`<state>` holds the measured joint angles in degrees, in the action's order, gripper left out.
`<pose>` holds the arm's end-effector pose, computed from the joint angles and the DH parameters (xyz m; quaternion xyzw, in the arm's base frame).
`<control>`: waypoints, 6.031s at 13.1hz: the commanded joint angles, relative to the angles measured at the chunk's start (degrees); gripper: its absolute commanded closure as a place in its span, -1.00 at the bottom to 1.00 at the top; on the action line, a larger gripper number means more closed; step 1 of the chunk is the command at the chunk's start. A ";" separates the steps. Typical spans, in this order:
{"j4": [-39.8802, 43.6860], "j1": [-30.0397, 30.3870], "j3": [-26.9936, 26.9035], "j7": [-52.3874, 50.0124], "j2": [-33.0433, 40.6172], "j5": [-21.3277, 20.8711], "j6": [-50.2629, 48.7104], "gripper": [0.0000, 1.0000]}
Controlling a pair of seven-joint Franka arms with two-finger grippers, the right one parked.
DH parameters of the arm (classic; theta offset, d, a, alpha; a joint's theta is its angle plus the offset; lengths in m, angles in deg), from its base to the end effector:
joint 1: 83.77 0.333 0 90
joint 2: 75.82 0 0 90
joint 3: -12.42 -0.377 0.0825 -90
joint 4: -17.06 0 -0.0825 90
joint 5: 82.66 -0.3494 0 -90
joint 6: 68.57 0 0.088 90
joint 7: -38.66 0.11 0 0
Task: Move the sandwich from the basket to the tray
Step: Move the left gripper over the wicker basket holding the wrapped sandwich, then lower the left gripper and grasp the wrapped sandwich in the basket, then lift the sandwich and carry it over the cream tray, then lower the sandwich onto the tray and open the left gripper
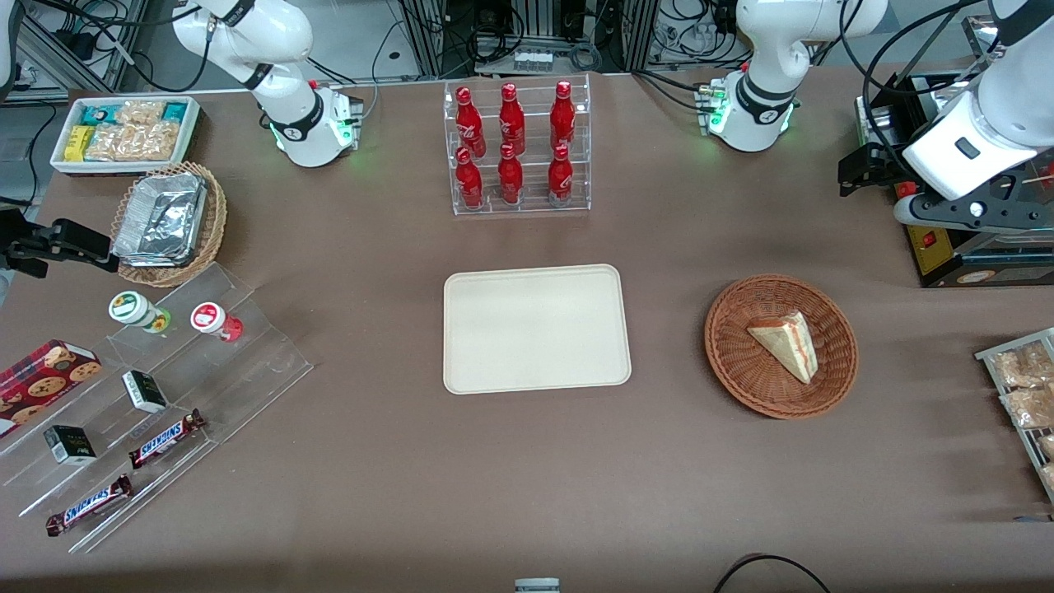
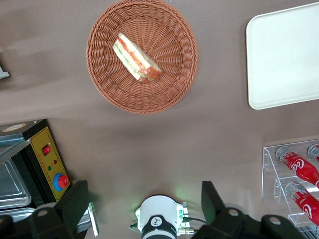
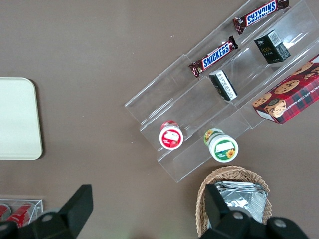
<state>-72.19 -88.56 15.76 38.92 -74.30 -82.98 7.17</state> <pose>0.4768 -0.0679 0.6824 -0.9919 0.0723 0.1040 0.0107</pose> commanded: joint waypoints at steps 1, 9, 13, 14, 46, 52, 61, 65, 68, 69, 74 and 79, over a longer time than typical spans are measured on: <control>0.66 -0.05 0.09 -0.96 -0.11 0.59 0.36 -1.00; -7.58 0.39 -0.08 -1.14 -0.91 -0.20 10.98 -1.00; -15.67 1.27 -0.52 -1.57 -0.91 -0.20 20.30 -1.00; -17.60 1.53 -0.52 -2.45 -0.91 -0.11 22.50 -1.00; -37.04 2.94 -1.67 -40.69 -16.63 -0.11 63.83 -0.95; -37.31 2.86 -1.84 -40.95 -15.41 -0.11 62.34 1.00; -23.61 -7.31 0.44 -38.58 -12.68 -1.34 37.83 1.00; -19.66 -18.48 0.53 -39.80 -14.87 -0.91 37.20 1.00; -13.43 -25.69 0.53 -41.12 -19.78 -0.38 37.20 1.00; -11.31 -27.45 0.53 -42.17 -21.63 -0.38 37.20 1.00; 1.43 -33.78 0.53 -46.30 -32.70 -0.38 37.11 1.00; 10.76 -36.51 0.44 -49.30 -40.80 -0.90 35.09 1.00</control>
<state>-67.26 -123.86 17.04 -8.75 -111.71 -83.38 45.01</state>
